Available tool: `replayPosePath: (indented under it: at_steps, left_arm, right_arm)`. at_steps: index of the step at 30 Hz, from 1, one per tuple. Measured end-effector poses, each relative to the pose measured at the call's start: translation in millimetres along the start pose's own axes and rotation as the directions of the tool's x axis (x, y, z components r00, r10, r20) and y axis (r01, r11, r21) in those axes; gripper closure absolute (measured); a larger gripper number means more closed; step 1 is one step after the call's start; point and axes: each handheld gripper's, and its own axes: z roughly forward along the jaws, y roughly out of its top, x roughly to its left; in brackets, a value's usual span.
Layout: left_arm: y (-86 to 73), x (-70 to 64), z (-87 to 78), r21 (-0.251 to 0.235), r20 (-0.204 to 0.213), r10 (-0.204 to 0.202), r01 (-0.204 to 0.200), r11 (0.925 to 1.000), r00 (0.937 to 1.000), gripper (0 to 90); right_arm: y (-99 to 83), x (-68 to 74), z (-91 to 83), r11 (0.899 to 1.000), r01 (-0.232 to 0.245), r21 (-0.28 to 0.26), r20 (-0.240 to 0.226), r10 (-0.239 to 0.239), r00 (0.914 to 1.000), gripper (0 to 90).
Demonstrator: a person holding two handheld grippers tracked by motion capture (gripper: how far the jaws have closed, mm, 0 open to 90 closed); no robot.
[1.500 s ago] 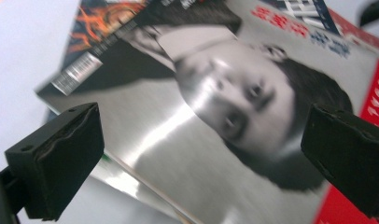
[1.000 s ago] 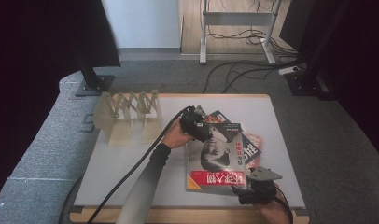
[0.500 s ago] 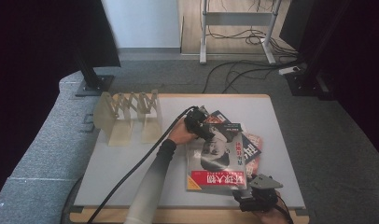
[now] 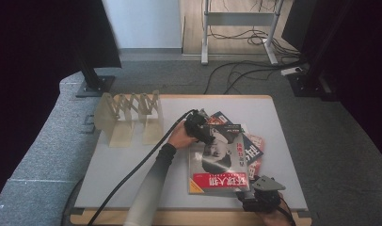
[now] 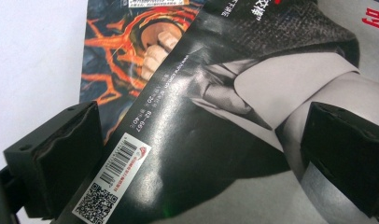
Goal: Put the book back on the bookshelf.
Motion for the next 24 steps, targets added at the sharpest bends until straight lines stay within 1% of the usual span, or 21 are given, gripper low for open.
replayPosePath:
  at_steps: [1, 2, 3, 4, 5, 7, 8, 9, 10, 18, 19, 20, 21, 23, 24]
  left_arm:
    - [-2.6, 0.2, -2.0, 0.0, -0.003, -0.008, 0.008, 1.0, 1.0, 0.0]
    - [-2.6, 0.2, -2.0, 0.0, -0.003, -0.008, 0.008, 1.0, 1.0, 0.0]
    - [-5.4, -0.2, -4.2, -0.001, -0.011, -0.018, 0.018, 0.9998, 0.9998, 0.0]
    - [-5.4, -0.2, -4.2, -0.001, -0.011, -0.018, 0.018, 0.9998, 0.9998, 0.0]
    - [-8.3, -0.7, -6.7, -0.001, -0.02, -0.03, 0.03, 0.9996, 0.9993, 0.0]
    - [-11.3, -1.1, -9.1, -0.001, -0.028, -0.043, 0.043, 0.9991, 0.9987, 0.0]
    - [-11.3, -1.1, -9.1, -0.001, -0.028, -0.043, 0.043, 0.9991, 0.9987, 0.0]
    - [-14.0, -1.3, -11.0, -0.003, -0.033, -0.056, 0.056, 0.9984, 0.9979, 0.0]
    - [-14.0, -1.3, -11.0, -0.003, -0.033, -0.056, 0.056, 0.9984, 0.9979, 0.0]
    - [-24.0, -3.9, -20.1, 0.007, -0.056, -0.088, 0.089, 0.996, 0.9946, 0.0]
    - [-25.8, -4.7, -21.1, 0.005, -0.054, -0.092, 0.093, 0.9957, 0.9943, 0.0]
    - [-26.8, -4.9, -22.1, 0.008, -0.055, -0.086, 0.087, 0.9962, 0.9948, 0.0]
    - [-27.7, -5.6, -22.9, 0.008, -0.056, -0.086, 0.087, 0.9962, 0.9947, 0.0]
    - [-30.9, -7.8, -25.1, 0.005, -0.054, -0.088, 0.089, 0.9961, 0.9946, 0.0]
    - [-31.8, -8.4, -25.7, 0.005, -0.056, -0.093, 0.093, 0.9956, 0.9941, 0.0]
  right_arm:
    - [0.4, -1.1, -0.6, 1.0, 0.006, 0.003, 0.01, -0.006, 0.9999, 7.3]
    - [0.4, -1.1, -0.6, 1.0, 0.006, 0.003, 0.01, -0.006, 0.9999, 7.3]
    - [1.0, -2.4, -1.0, 1.0, 0.006, 0.004, 0.024, -0.007, 0.9997, 6.1]
    - [1.2, -3.4, -1.2, 1.0, 0.008, 0.006, 0.027, -0.008, 0.9996, 6.0]
    - [1.2, -4.8, -1.4, 1.0, 0.007, 0.005, 0.03, -0.007, 0.9995, 6.0]
    - [1.2, -8.1, -1.7, 1.0, -0.003, 0.002, 0.032, 0.003, 0.9995, 5.8]
    - [1.2, -8.1, -1.7, 1.0, -0.003, 0.002, 0.032, 0.003, 0.9995, 5.8]
    - [1.2, -11.6, -2.4, 1.0, -0.01, 0.001, 0.039, 0.01, 0.9992, 5.8]
    - [1.2, -11.6, -2.4, 1.0, -0.01, 0.001, 0.039, 0.01, 0.9992, 5.8]
    - [3.6, -25.7, -5.4, 0.999, -0.032, 0.0, 0.087, 0.032, 0.9957, 6.1]
    - [3.6, -27.2, -5.5, 0.999, -0.038, -0.003, 0.092, 0.038, 0.9951, 6.8]
    - [3.8, -31.2, -6.3, 0.998, -0.054, -0.023, 0.091, 0.056, 0.9943, 7.3]
    - [4.2, -33.6, -6.8, 0.997, -0.069, -0.029, 0.084, 0.071, 0.9939, 7.3]
    - [5.8, -38.7, -7.0, 0.997, -0.076, -0.028, 0.095, 0.078, 0.9924, 7.3]
    - [6.6, -41.5, -5.7, 0.997, -0.079, -0.019, 0.091, 0.08, 0.9926, 7.1]
